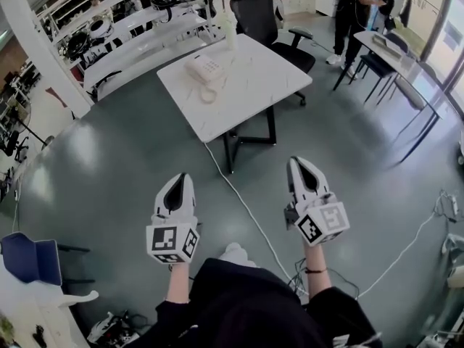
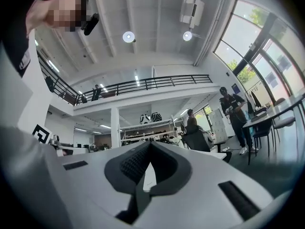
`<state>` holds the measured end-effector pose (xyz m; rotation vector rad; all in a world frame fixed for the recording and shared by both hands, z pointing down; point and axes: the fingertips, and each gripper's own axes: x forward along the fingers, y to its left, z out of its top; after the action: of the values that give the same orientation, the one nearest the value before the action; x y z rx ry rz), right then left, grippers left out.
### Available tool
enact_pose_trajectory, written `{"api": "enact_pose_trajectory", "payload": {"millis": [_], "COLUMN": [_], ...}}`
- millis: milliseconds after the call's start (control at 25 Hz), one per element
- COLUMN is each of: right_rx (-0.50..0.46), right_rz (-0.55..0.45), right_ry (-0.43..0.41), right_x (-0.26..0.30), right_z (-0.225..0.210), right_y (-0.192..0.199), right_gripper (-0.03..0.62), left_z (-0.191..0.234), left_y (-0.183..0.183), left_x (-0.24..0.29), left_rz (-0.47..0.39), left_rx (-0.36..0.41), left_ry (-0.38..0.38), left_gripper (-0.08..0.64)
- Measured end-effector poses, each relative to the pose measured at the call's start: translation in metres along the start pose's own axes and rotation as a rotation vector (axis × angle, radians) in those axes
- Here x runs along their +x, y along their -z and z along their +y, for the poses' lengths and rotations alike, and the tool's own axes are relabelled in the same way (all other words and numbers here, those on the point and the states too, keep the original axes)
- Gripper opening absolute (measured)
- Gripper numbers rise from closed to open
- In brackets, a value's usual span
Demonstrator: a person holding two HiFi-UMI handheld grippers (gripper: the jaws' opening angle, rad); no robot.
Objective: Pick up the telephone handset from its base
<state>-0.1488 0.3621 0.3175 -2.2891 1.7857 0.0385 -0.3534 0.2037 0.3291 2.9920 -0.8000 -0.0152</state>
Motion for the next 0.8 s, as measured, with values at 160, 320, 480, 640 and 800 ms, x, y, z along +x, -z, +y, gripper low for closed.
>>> {"api": "enact_pose_trajectory", "payload": {"millis": [160, 320, 480, 640, 800], "right_rx": [0.007, 0.011, 0.026, 0.025, 0.015], "right_rz": [0.001, 0.013, 0.021, 0.041, 0.048], "right_ry": [-0.005, -0.003, 0.001, -0.013, -0.022], "right_x": [0.014, 0.034, 0.067, 0.11, 0.161], "right_z": [-0.01, -0.025, -0.045, -0.059, -0.08], "right_y": [0.001, 0.008, 0.019, 0.03, 0.032], "right_gripper": [-0.009, -0.009, -0.008, -0.009, -0.009], "left_z": [0.0, 0.005, 0.02, 0.04, 0.056], "left_y": [0.001, 0.01, 0.018, 0.023, 0.022], "left_x": [0.017, 0.041, 0.076, 0.117, 0.167], "left_rz": [0.003, 0.018, 0.025, 0.031, 0.034], "left_rx": [0.002, -0.008, -0.027, -0.044, -0.047], "left_ry": [-0.002, -0.01, -0.022, -0.036, -0.039], "left_gripper": [0.0, 0.0, 0.0, 0.0, 0.0]}}
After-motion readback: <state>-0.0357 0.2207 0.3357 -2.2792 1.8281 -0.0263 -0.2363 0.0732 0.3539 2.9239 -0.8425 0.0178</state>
